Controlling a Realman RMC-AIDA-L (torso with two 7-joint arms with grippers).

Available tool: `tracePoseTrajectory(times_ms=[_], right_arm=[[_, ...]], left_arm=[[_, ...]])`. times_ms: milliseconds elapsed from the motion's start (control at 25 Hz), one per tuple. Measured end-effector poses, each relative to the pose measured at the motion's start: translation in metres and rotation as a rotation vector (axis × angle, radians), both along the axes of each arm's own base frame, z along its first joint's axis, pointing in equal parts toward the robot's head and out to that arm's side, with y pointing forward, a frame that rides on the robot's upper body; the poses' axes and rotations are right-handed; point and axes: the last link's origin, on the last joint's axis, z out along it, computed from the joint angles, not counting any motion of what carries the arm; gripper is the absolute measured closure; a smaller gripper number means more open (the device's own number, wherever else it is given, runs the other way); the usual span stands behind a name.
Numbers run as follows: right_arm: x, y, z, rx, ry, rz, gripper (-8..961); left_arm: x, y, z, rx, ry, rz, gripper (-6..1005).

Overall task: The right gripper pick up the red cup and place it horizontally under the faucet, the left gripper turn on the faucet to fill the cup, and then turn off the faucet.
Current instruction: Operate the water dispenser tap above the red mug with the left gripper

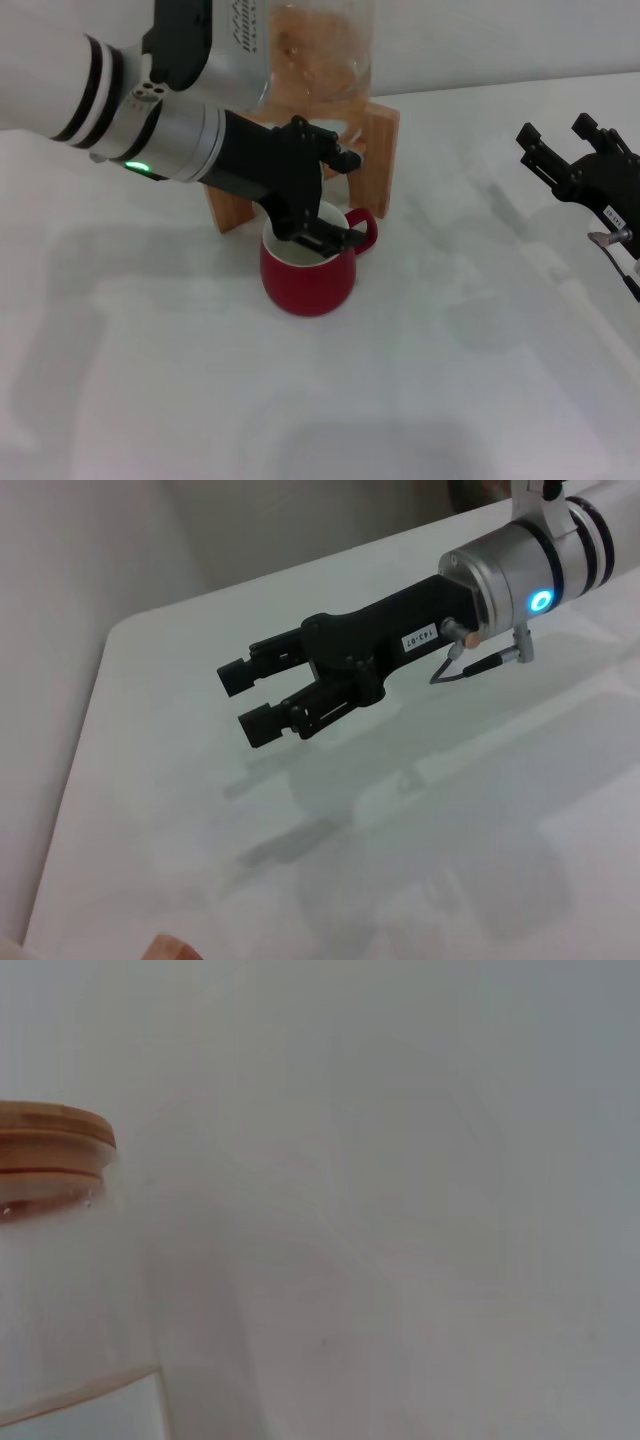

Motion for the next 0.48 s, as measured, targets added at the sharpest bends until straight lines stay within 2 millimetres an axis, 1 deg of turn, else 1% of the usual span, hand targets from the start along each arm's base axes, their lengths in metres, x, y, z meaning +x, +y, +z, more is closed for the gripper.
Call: tracePoseTrajectory(times_ms=[320,480], right_arm=[[0.0004,-0.0005,0.0001,0.000,0.000,-0.001,91],[0.0004,-0.0006,0.0001,0.001,0.000,-0.001,91]], left_arm=[[0.0032,0.0022,-0.0004,0.014,-0.009,-0.008,181],[0.0033,0.0026,-0.0039,0.022,-0.004,-0.014,182]])
